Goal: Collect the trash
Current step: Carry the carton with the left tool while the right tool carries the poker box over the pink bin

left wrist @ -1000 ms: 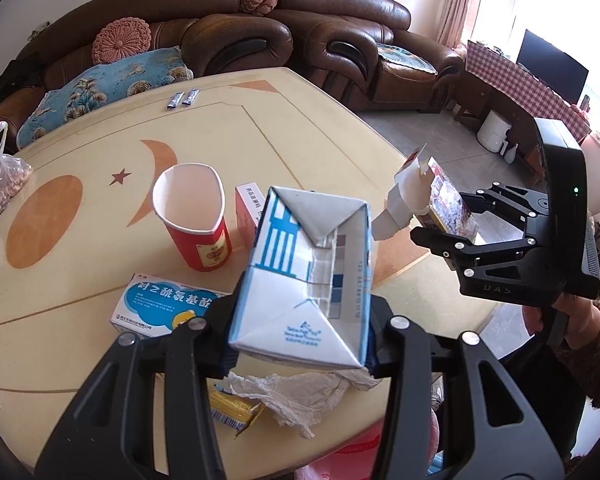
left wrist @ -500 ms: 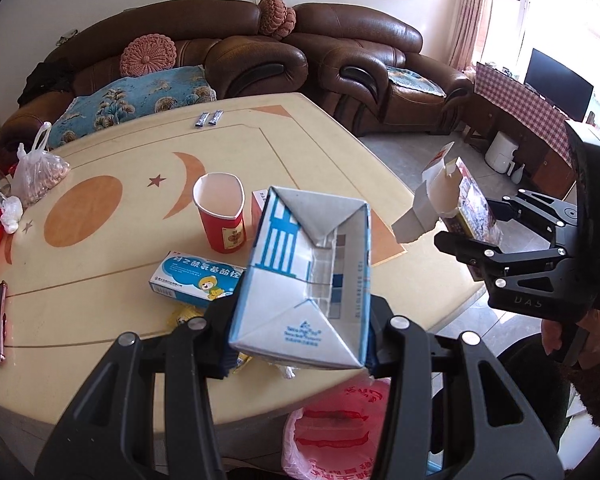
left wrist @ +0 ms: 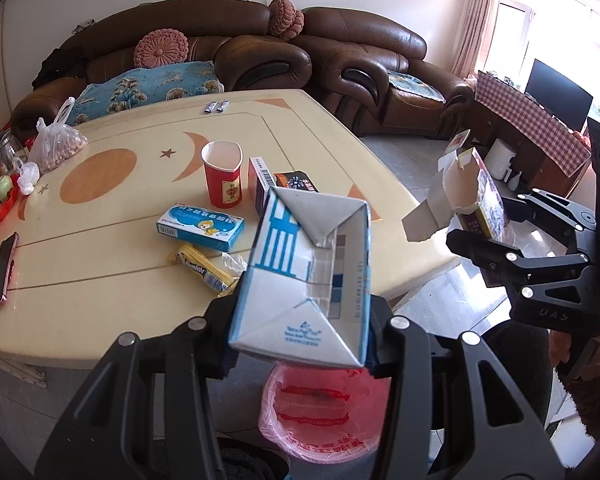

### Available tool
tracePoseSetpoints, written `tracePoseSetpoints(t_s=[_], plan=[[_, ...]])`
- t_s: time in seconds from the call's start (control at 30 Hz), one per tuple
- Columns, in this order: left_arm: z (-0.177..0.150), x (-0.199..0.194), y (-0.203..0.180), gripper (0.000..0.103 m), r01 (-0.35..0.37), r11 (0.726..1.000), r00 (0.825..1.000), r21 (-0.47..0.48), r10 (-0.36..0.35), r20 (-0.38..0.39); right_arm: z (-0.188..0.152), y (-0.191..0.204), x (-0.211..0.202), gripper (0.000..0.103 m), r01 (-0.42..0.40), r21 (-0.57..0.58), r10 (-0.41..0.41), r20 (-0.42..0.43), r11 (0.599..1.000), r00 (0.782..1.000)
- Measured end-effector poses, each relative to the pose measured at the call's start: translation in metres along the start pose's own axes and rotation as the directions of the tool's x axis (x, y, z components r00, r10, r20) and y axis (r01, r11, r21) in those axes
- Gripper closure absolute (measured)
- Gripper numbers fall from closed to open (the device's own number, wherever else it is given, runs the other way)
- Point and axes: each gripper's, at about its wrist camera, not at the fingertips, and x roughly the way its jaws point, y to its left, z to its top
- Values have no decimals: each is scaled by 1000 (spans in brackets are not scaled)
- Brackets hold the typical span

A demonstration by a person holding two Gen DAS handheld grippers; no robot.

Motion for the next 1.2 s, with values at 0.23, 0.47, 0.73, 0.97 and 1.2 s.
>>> tracePoseSetpoints(t_s=[0.23,0.47,0.73,0.97,1.2], plan=[[-20,-9,-7,57,-9,1000,1000,-6,9,-2,-22,14,-17,43,-1,-3,1,-11,1000,1000],[-42,-4,-16,57,-56,998,998,-10,55,-22,-45,23,-16,43,-8,14,9,-44,1000,999],[-64,14,-21,57,-79,997,994,-20,77,-71,-68,26,-2,43,2,37,2,-90,999,996],[-85,40,-24,57,-94,995,988,-34,89,-128,-84,27,23,43,0,67,10,-146,998,989],[-106,68,-24,57,-85,995,978,-44,75,-195,-108,28,49,43,9,88,9,-202,996,979]])
